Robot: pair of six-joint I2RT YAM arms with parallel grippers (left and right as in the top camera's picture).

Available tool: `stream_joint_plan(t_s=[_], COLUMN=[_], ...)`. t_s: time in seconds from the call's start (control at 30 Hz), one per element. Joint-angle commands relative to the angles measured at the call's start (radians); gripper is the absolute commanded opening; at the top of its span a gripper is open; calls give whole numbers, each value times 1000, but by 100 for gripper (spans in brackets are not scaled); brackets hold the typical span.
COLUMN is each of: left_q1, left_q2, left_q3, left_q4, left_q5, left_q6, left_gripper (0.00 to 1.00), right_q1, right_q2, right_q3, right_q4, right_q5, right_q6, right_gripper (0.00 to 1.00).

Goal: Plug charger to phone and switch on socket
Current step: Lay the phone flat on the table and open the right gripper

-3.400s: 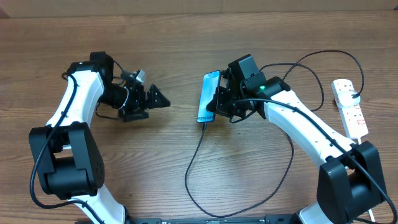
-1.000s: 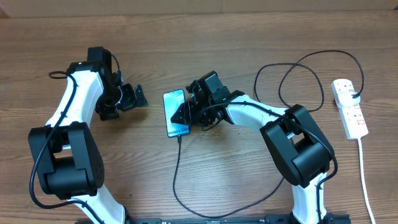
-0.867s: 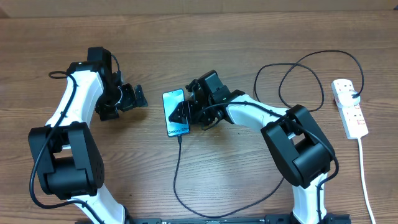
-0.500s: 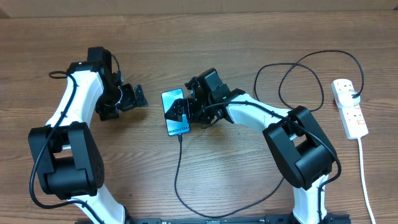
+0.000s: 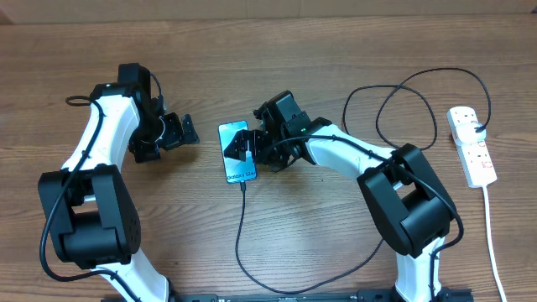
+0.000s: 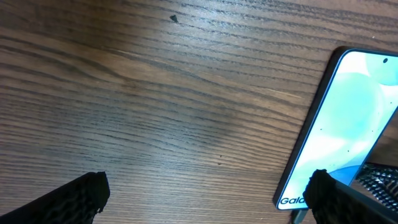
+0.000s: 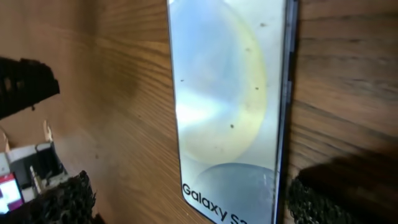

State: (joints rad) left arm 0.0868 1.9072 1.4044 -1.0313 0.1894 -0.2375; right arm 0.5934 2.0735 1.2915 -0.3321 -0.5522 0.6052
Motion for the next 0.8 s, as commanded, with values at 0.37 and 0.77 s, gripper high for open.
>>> stream_joint_plan(t_s=[0.37, 0.77], left_q1=[4, 4], left_q2=[-18, -19], left_q3=[5, 4], left_q4=[0, 0], left_q5=[-7, -7], left_q6=[-13, -13], left_gripper=[100, 100], right_q1=[3, 85], right_q2=[82, 82], right_q3=[-60, -60], right_q4=[-166, -115], right_q5=[37, 43], right_q6=[42, 42], right_gripper=[100, 100])
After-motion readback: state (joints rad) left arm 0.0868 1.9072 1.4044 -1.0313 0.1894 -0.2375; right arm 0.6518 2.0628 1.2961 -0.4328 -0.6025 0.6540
